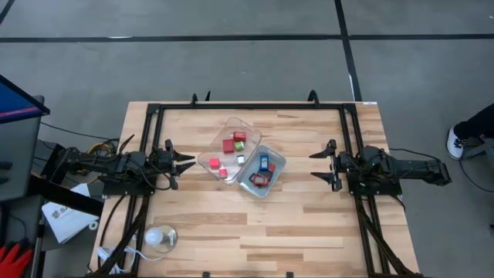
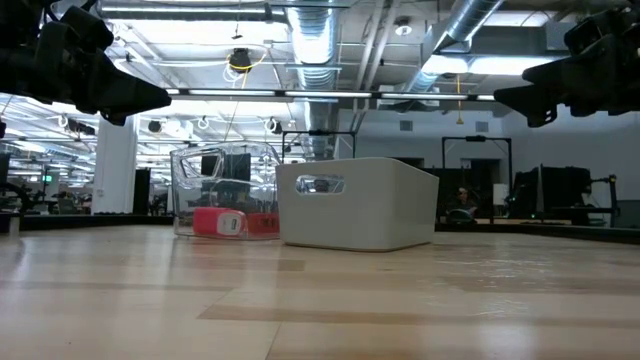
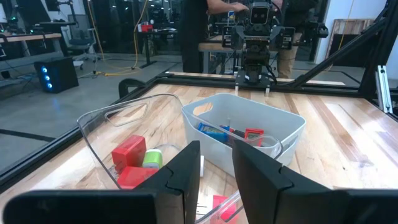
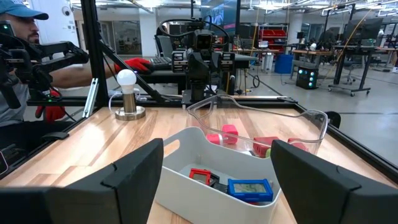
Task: Pick & Place Office items
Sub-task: Return to Home Position
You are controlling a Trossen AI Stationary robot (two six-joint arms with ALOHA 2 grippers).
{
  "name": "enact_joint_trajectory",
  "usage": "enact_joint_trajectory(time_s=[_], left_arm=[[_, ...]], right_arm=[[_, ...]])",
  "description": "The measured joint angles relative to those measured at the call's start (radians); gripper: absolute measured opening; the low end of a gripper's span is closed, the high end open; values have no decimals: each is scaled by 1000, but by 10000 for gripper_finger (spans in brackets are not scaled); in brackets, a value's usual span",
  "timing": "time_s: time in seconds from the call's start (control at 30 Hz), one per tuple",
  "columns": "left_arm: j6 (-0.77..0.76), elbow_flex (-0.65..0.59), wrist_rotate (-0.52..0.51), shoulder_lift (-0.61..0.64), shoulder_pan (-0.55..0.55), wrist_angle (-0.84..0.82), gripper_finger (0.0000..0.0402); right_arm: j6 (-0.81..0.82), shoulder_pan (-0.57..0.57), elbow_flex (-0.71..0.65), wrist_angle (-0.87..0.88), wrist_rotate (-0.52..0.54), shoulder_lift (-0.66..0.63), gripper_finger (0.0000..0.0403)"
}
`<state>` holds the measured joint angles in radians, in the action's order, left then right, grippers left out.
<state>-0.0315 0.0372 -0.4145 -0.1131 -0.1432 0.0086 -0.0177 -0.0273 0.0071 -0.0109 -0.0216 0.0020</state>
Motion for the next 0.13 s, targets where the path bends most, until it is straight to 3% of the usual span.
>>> enact_joint_trajectory(time_s=[0.13], left_arm=[[0,0,0,0,0,0,91]], right_arm=[[0,0,0,0,0,0,291]])
